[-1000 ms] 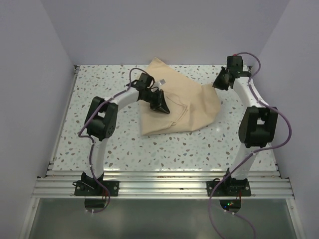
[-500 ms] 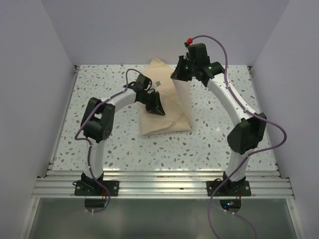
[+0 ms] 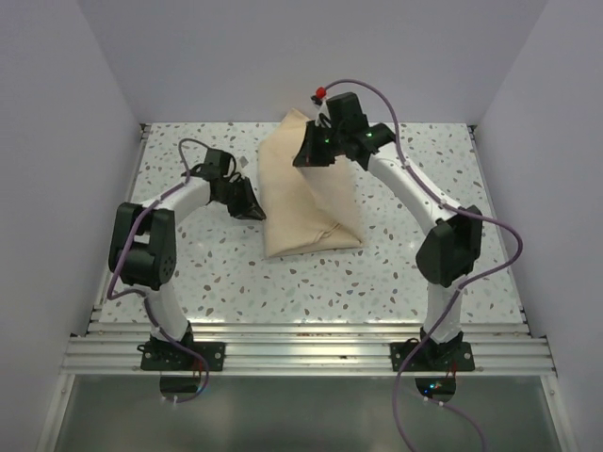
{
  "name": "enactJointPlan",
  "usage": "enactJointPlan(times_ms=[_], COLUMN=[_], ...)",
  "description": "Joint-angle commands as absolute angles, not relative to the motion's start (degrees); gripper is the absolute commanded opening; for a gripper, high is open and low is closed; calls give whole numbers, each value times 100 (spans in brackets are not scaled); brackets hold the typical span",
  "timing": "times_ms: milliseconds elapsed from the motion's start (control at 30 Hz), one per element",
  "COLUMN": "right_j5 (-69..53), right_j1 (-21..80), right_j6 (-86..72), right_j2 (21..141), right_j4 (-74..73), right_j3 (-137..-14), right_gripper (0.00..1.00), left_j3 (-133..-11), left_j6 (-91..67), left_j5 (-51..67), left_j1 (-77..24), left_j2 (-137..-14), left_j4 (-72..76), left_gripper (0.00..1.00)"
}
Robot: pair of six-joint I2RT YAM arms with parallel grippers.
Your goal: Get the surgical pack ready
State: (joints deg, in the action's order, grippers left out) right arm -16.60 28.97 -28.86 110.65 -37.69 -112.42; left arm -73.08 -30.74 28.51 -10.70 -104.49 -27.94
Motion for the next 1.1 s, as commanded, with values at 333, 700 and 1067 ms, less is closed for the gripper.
enactJointPlan(times_ms=[333,700,1067], right_j5=[-2400,-1996,-1872], right_j1=[4087,4096,4104], right_j6=[-3050,-3182,-3577], right_j2=[12190,12331,12805], right_j4=[-3023,-2901,-2725], right_j3=[-12050,-11241,-11312], right_gripper=[0,0,0], left_j3=[-6917,-6706,-6680], left_j6=[-3243,-3313,-3050], left_j5=[3120,3339,3068], left_j1=[-1178,-1178,-1064], left_j2=[-10872,-10837,-10433], left_j4=[-2101,-1872,-2241], left_gripper=[13,13,29])
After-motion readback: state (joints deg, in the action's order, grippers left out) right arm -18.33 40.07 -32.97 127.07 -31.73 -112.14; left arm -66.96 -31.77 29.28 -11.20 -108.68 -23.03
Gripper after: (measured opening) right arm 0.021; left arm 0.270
